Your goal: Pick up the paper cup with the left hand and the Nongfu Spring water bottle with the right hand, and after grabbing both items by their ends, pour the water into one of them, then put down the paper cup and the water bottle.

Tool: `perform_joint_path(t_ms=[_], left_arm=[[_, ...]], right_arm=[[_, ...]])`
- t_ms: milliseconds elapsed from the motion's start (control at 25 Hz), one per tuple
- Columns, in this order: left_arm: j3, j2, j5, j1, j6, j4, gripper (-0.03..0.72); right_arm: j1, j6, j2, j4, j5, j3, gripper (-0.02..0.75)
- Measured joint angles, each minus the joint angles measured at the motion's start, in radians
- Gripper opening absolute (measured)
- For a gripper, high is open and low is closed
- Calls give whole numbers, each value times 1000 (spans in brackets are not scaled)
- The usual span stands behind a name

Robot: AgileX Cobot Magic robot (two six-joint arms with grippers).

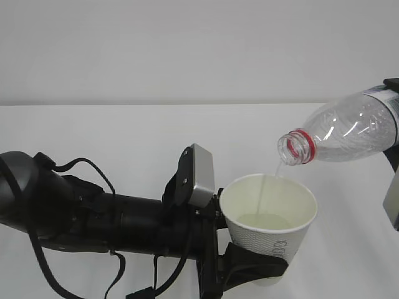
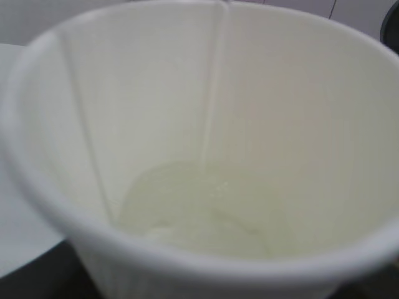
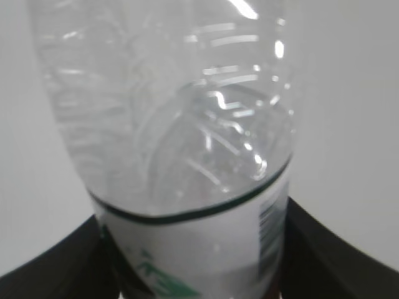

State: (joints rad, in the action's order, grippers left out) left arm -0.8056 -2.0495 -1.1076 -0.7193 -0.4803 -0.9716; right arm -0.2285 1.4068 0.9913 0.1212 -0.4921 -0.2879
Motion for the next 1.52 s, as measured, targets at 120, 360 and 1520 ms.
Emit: perform_joint_path(t_ms=[120,360,1520], left_arm=[[0,0,0,0,0,0,528],[0,0,0,0,0,0,526],[0,0,4,0,0,0,525]], right_arm=[[0,0,0,0,0,0,486],[0,0,0,0,-2,0,486],[0,4,0,0,-2,0,486]])
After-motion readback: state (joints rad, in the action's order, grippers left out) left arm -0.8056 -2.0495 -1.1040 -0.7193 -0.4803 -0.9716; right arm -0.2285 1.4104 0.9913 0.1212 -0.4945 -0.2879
